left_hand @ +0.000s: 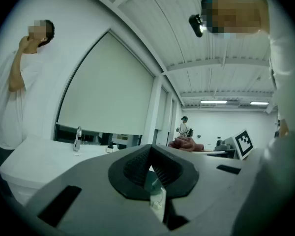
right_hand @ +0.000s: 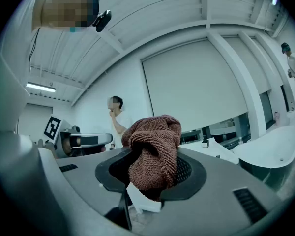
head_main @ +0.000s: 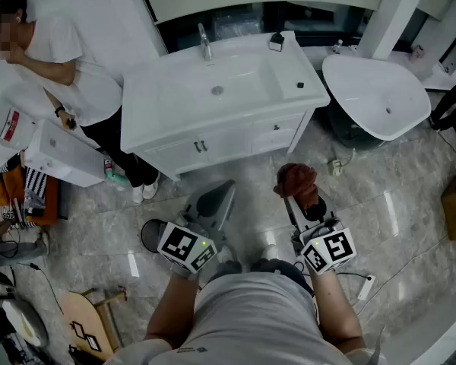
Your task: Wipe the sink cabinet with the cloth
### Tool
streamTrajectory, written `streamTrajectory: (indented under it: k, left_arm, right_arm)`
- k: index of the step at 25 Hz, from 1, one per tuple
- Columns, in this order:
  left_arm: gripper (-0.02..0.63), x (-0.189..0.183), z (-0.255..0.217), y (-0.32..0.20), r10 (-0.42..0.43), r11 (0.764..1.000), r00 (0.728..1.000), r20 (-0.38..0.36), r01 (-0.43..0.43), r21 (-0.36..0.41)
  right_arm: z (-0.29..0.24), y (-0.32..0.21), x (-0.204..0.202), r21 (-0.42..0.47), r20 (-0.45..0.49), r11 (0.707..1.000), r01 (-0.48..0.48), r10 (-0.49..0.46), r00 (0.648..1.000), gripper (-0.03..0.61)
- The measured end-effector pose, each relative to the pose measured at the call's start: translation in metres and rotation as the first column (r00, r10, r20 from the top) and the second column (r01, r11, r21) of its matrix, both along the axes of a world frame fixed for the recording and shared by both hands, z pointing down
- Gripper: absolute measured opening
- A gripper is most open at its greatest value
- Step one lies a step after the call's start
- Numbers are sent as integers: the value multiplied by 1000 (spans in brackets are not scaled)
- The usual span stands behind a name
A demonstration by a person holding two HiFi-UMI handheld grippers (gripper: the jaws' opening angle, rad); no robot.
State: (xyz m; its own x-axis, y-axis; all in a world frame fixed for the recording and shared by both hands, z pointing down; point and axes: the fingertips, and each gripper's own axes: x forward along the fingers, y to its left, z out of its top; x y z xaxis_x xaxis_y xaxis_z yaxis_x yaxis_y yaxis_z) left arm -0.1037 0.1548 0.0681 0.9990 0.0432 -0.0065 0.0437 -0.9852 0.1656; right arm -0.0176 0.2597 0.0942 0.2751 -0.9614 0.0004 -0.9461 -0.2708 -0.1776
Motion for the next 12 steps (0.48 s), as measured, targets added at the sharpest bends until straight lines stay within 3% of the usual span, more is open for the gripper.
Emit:
streamTrajectory:
  k: [5,12]
  left_arm:
    - [11,5,-1,6,-14,999,1000,-6,14,-32]
    - [11,19,0,25,-33,999,999,14,33,-8]
  right_arm:
    - [-1,8,6,4,6,1000,17,-17,1000,150]
    - [3,23,26,18,31,999,30,-30,999,150]
